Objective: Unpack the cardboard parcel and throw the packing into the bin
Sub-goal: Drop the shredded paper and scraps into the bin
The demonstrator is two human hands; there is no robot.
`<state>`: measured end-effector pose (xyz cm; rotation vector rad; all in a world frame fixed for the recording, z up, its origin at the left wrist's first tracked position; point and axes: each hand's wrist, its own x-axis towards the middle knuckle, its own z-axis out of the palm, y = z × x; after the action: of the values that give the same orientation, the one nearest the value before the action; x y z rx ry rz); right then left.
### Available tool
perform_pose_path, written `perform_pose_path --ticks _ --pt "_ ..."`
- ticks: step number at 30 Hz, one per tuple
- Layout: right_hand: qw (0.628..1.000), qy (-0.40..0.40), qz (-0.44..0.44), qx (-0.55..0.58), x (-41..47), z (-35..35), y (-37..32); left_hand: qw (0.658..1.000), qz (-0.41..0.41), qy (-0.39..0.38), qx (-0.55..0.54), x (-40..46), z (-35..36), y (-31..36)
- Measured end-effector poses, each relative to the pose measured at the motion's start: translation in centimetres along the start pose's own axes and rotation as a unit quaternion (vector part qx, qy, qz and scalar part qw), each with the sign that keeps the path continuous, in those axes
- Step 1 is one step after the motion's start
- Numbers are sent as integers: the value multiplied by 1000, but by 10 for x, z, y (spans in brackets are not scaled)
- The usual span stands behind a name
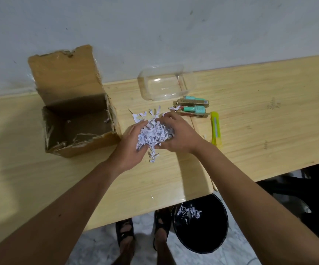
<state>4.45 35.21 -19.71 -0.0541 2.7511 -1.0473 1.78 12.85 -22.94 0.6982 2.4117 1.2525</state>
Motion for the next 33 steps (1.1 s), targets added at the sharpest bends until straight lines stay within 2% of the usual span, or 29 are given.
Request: perform_pose_path --ticks 3,7,18,26,33 --pt "998 56 -30 -3 -4 13 0 999 25 20 -2 1 -3 -3" --pt "994 104 -26 -10 -14 27 -7 997 52 52 13 -1 -1 -5" --pt "983 172 59 6 -52 35 -22 997 -19 59 -53 -3 8 16" --pt "964 221 128 73 -114 6 -7 995 -16 -14 -98 -6 38 75" --pt "932 275 204 117 -205 -18 27 987 17 -100 -126 -15 102 134"
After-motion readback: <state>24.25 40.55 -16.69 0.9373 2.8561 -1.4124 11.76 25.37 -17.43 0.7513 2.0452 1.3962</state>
